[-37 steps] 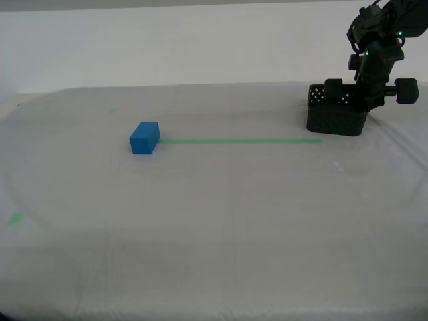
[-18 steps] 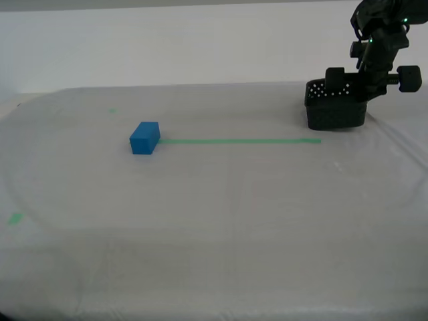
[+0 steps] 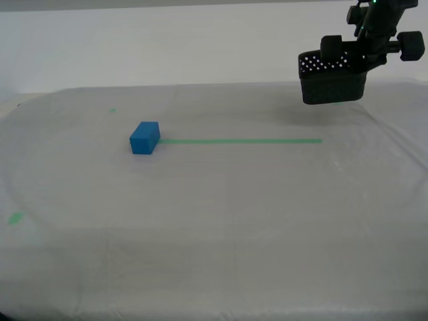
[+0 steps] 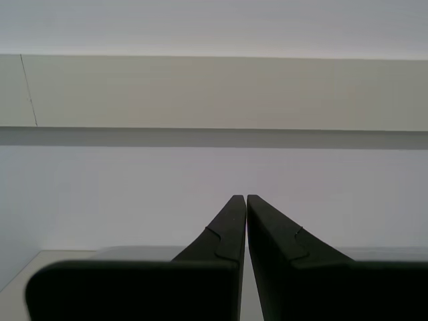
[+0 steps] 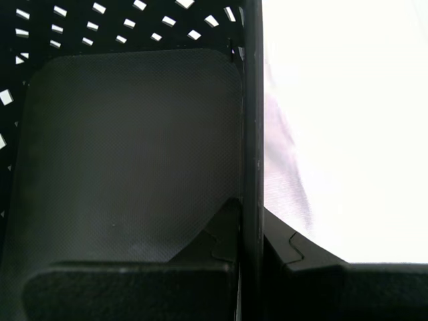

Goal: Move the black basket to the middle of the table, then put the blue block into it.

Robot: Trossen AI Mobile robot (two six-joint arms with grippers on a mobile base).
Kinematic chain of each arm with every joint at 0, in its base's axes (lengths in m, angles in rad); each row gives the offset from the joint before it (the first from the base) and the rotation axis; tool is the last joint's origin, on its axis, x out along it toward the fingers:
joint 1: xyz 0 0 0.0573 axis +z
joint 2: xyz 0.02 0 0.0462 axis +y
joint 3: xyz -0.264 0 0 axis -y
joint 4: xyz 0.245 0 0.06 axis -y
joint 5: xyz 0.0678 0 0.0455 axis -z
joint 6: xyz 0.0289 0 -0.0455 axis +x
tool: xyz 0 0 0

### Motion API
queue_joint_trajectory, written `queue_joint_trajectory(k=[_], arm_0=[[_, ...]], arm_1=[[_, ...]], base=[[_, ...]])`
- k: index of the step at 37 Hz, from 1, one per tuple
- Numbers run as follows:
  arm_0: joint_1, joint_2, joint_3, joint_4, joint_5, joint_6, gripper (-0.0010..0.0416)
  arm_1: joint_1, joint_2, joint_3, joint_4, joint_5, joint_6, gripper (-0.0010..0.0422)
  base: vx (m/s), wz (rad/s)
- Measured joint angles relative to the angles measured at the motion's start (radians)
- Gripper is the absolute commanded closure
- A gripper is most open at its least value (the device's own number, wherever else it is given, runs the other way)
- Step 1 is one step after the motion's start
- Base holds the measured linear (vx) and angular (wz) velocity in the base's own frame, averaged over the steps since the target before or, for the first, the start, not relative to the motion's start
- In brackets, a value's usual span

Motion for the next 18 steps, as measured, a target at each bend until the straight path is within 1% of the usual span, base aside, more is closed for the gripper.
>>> queue_joint_trajectory(k=[15, 18], arm_0=[[0.098, -0.081, 0.000, -0.108, 0.000, 0.014, 0.0407], [0.119, -0.093, 0.000, -0.125, 0.000, 0.027, 0.0407]], arm_1=[[0.000, 0.000, 0.000, 0.000, 0.000, 0.000, 0.0412], [0.000, 0.000, 0.000, 0.000, 0.000, 0.000, 0.0412]], base=[[0.000, 0.000], [0.000, 0.000]])
